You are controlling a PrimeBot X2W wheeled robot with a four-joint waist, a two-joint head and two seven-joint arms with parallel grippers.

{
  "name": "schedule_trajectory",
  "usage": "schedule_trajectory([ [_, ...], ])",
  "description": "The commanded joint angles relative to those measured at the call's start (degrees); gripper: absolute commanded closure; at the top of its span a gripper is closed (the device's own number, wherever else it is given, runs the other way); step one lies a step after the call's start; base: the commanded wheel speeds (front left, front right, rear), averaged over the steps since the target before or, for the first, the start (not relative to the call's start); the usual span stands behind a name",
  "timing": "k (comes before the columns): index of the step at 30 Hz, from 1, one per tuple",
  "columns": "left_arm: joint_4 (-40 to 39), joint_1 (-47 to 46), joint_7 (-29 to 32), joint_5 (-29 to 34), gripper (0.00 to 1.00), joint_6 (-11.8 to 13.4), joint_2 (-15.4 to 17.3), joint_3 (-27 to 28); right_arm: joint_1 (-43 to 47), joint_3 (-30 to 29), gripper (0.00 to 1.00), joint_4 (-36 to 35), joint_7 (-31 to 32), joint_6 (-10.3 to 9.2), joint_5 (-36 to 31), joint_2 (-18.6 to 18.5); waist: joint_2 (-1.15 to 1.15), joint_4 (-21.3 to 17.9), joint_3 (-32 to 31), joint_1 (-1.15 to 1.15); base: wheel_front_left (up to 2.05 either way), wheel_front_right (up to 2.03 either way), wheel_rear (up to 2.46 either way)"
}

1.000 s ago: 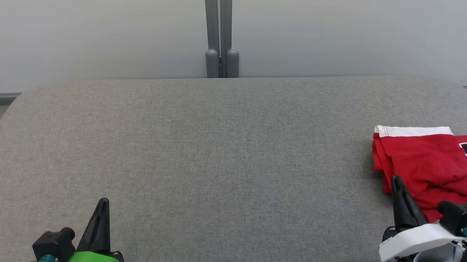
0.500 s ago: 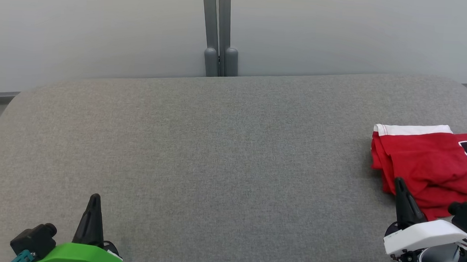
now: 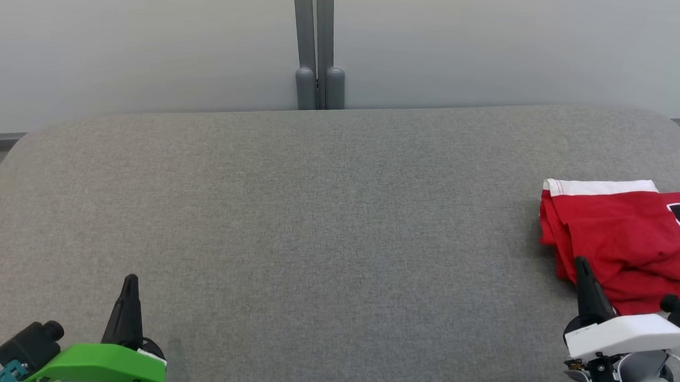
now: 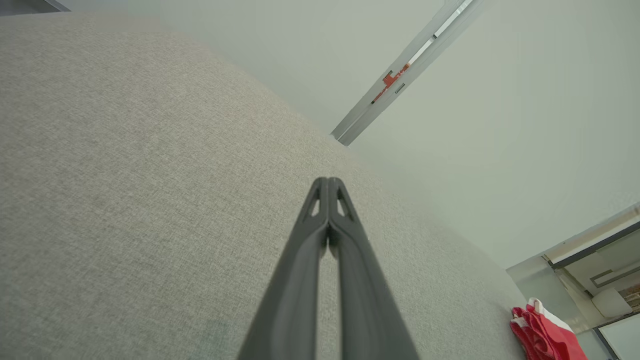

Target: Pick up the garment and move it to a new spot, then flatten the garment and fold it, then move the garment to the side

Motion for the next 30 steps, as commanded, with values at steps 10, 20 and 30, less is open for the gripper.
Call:
schedule_trajectory([
  [10, -0.7, -2.7, 2.1, -8.6, 1.00, -0.4, -0.1, 1.2, -1.9, -1.4, 1.00, -0.6, 2.2, 0.02, 7.7, 0.7, 0.00, -0.2, 0.2, 0.00, 0.00, 0.00, 0.00],
  [20, -0.6, -3.4, 3.8, -15.1, 1.00, -0.4, -0.2, 1.9, -2.1, -2.3, 1.00, -0.5, 3.9, 0.02, 13.6, 1.4, 0.00, -0.3, 0.4, 0.00, 0.00, 0.00, 0.00],
  [30, -0.6, -4.1, 5.4, -21.1, 1.00, -0.5, -0.4, 2.6, -2.4, -3.1, 1.00, -0.4, 5.6, 0.02, 19.0, 2.2, 0.00, -0.5, 0.7, 0.00, 0.00, 0.00, 0.00],
])
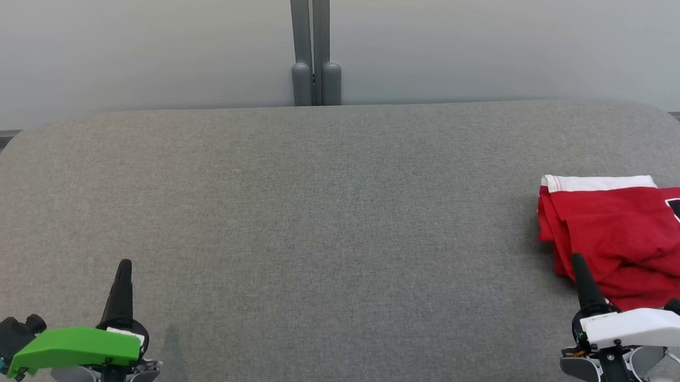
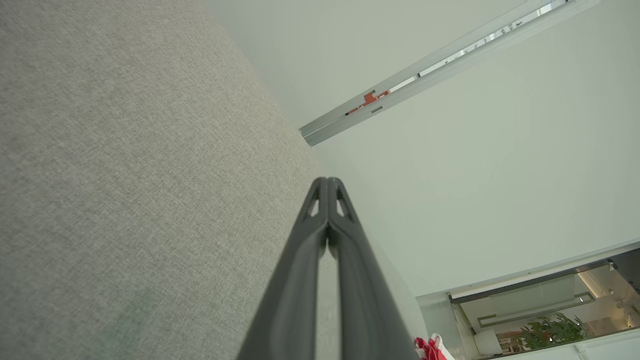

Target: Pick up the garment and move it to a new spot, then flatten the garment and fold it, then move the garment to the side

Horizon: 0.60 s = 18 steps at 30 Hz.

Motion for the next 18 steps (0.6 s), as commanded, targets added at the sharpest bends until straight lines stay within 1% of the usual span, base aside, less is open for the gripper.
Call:
schedule_trajectory([
  [1, -0.5, -1.5, 0.4, -1.8, 1.00, -0.3, 0.1, 0.4, -1.1, -0.4, 1.00, -0.4, 0.4, 0.03, 1.4, 0.0, 0.00, 0.0, 0.0, 0.00, 0.00, 0.00, 0.00],
  [18, -0.4, -2.5, 2.9, -10.6, 1.00, -0.4, -0.1, 1.4, -1.6, -1.6, 1.00, -0.3, 2.8, 0.04, 9.6, 1.1, 0.00, -0.3, 0.4, 0.00, 0.00, 0.00, 0.00],
])
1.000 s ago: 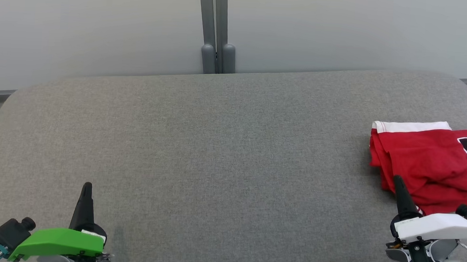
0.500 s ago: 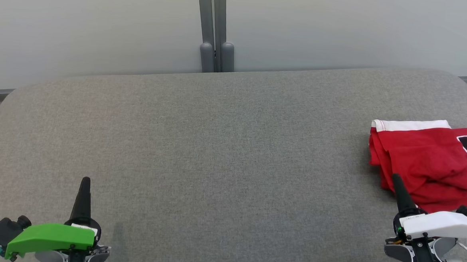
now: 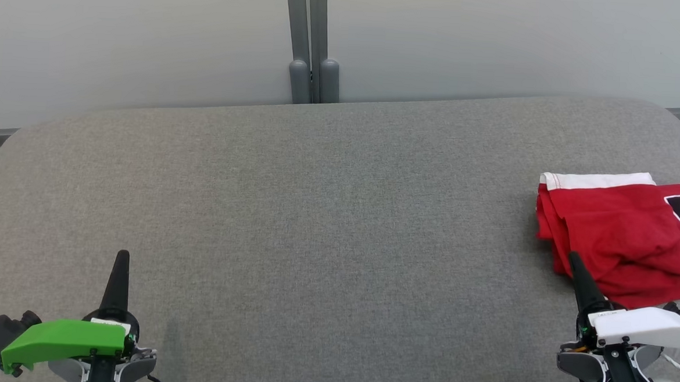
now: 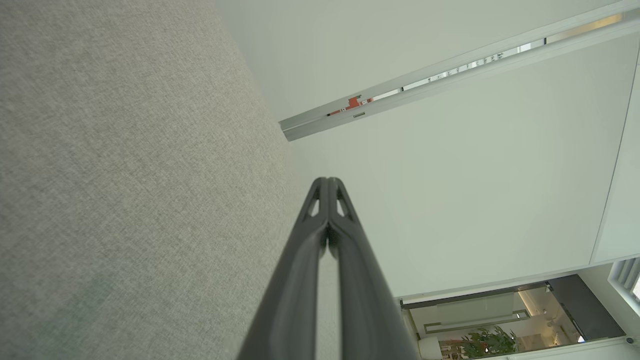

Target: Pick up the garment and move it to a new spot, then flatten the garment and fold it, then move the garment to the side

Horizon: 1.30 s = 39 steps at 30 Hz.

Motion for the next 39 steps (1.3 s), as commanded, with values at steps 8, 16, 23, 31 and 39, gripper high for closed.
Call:
schedule_trajectory([
  [8, -0.3, -1.7, 1.3, -4.6, 1.00, -0.2, 0.0, 0.7, -1.3, -0.8, 1.00, -0.2, 1.3, 0.04, 4.2, 0.4, 0.00, -0.1, 0.2, 0.00, 0.00, 0.00, 0.00],
  [16, -0.3, -2.0, 2.3, -8.1, 1.00, -0.3, -0.1, 1.2, -1.4, -1.3, 1.00, -0.2, 2.2, 0.04, 7.4, 0.8, 0.00, -0.3, 0.4, 0.00, 0.00, 0.00, 0.00],
  [23, -0.2, -2.3, 3.1, -11.0, 1.00, -0.3, -0.1, 1.5, -1.5, -1.7, 1.00, -0.1, 3.0, 0.04, 10.1, 1.2, 0.00, -0.4, 0.5, 0.00, 0.00, 0.00, 0.00],
  [31, -0.1, -2.7, 3.9, -14.1, 1.00, -0.4, -0.2, 1.9, -1.7, -2.1, 1.00, -0.1, 3.9, 0.04, 12.9, 1.5, 0.00, -0.5, 0.7, 0.00, 0.00, 0.00, 0.00],
  [39, -0.1, -3.1, 4.6, -17.2, 1.00, -0.4, -0.3, 2.2, -1.8, -2.5, 1.00, 0.0, 4.7, 0.04, 15.6, 1.9, 0.00, -0.6, 0.8, 0.00, 0.00, 0.00, 0.00],
])
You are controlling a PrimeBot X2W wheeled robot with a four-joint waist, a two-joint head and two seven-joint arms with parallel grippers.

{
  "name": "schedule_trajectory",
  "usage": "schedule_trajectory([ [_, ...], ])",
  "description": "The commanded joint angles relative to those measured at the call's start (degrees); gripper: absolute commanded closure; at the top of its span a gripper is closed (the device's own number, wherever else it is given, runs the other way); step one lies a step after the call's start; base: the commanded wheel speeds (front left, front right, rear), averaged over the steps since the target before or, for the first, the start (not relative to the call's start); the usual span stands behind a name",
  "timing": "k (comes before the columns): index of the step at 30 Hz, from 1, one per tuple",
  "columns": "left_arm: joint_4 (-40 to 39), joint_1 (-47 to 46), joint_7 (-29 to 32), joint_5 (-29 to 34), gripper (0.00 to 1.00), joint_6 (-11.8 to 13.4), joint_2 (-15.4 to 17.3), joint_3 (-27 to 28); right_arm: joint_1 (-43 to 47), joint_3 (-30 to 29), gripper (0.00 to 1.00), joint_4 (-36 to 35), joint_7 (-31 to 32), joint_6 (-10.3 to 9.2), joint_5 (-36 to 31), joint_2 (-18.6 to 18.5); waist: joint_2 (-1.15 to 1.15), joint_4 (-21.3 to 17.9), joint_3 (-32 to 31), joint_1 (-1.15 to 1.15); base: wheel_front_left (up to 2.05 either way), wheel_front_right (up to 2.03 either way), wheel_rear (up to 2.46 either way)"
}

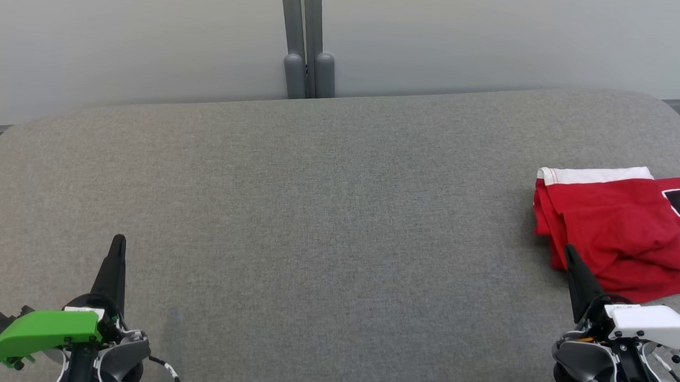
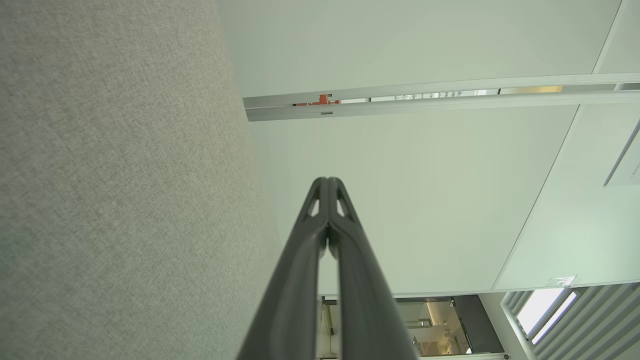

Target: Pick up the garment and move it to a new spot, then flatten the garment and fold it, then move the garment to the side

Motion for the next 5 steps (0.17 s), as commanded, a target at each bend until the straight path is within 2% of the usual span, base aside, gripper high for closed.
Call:
schedule_trajectory([
  [1, -0.1, -1.0, 0.3, -1.2, 1.00, -0.3, 0.0, 0.3, -0.7, -0.2, 1.00, 0.0, 0.4, 0.04, 1.0, 0.1, 0.00, 0.0, 0.0, 0.00, 0.00, 0.00, 0.00],
  [5, -0.1, -0.9, 0.4, -1.1, 1.00, -0.3, 0.0, 0.3, -0.7, -0.2, 1.00, 0.0, 0.5, 0.04, 1.1, 0.1, 0.00, 0.0, 0.0, 0.00, 0.00, 0.00, 0.00],
])
